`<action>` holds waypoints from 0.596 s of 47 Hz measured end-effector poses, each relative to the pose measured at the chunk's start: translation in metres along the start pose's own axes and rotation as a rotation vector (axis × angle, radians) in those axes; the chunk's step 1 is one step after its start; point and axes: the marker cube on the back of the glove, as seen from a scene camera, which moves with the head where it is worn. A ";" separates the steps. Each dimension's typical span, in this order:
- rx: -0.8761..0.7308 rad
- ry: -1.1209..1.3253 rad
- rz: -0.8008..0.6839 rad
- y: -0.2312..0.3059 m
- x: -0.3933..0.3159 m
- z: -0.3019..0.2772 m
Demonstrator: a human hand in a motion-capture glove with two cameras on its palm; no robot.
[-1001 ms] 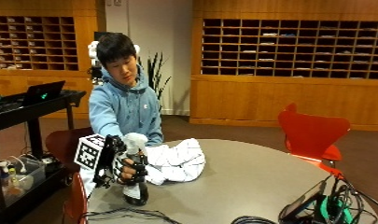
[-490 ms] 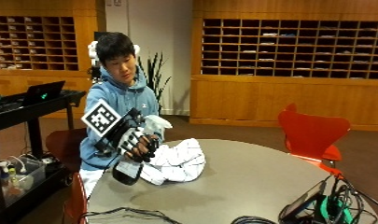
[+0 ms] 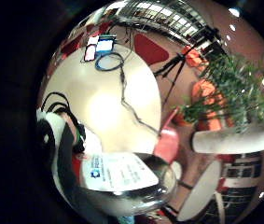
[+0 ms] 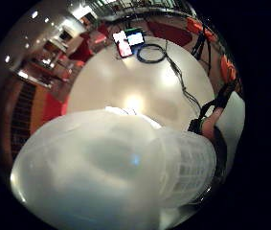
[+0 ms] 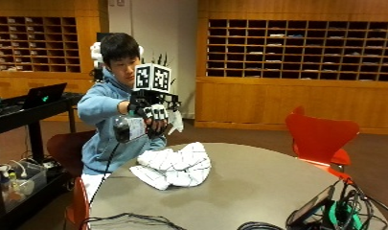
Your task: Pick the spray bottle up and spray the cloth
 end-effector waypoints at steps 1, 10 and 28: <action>-0.010 0.036 -0.017 0.000 -0.003 -0.002; -0.097 0.256 -0.149 0.008 -0.033 -0.001; -0.157 0.321 -0.193 0.031 -0.068 0.032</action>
